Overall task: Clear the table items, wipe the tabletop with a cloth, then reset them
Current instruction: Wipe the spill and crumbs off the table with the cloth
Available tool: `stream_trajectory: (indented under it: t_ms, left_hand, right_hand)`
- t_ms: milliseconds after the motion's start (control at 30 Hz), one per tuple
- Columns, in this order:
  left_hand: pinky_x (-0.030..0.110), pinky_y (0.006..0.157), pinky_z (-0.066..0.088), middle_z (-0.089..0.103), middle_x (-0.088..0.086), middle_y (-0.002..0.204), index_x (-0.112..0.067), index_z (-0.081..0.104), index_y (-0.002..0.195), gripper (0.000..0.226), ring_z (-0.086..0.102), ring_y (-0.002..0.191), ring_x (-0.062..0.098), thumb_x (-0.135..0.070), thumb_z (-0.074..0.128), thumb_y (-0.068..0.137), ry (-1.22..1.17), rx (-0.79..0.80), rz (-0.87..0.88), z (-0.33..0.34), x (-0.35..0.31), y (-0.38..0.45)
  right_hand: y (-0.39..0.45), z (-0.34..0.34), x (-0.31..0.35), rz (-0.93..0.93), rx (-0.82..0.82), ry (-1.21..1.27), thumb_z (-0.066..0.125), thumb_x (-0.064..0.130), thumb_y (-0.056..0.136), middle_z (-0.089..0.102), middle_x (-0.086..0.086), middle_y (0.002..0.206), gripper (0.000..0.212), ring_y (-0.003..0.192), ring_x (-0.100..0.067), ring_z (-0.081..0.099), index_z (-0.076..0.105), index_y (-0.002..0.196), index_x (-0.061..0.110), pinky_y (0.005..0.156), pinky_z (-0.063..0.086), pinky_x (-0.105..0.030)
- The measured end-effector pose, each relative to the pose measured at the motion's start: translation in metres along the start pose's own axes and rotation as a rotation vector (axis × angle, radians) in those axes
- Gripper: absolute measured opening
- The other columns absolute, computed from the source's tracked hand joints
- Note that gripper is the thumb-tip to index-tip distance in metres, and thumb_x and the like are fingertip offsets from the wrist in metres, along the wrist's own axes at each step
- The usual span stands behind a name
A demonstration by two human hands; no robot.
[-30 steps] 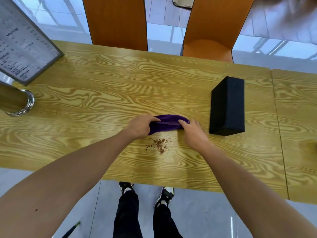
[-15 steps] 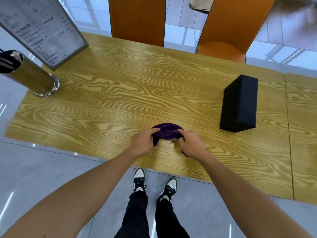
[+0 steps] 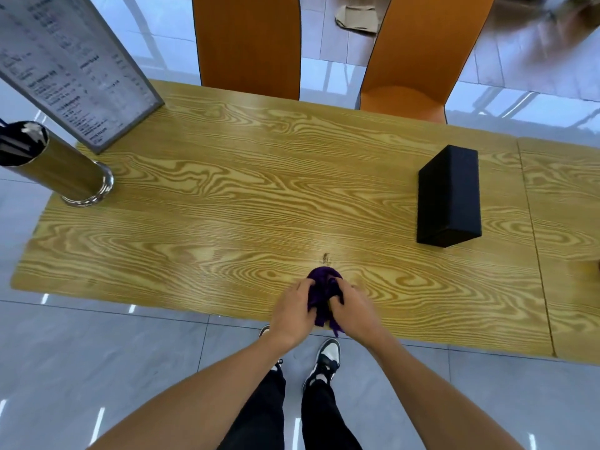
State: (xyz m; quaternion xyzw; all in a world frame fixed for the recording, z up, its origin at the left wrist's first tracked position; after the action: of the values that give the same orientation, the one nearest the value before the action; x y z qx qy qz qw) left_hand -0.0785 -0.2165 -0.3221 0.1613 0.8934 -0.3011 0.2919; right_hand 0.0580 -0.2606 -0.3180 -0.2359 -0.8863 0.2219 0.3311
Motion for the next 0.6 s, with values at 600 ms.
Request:
stream_trajectory:
  t_ms: [600]
  left_hand:
    - [0.044, 0.086, 0.058, 0.070, 0.005, 0.110, -0.016, 0.065, 0.124, 0.037, 0.069, 0.097, 0.022, -0.001, 0.056, 0.091, -0.461, -0.033, -0.015, -0.085, -0.029, 0.078]
  right_hand:
    - [0.056, -0.091, 0.023, 0.144, -0.294, 0.416, 0.045, 0.032, 0.095, 0.072, 0.010, 0.071, 0.023, 0.062, -0.012, 0.064, 0.066, 0.103, 0.033, 0.060, 0.050, -0.036]
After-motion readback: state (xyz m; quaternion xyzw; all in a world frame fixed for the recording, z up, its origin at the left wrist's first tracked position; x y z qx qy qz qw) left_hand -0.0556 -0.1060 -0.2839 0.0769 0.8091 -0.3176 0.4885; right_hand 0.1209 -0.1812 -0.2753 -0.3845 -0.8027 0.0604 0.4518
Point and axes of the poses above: each hand's wrist, its own y-axis towards the middle knuckle, its own z-axis out of the palm, x = y × z, the point moved 8 cm from there along y, towards the middle knuckle
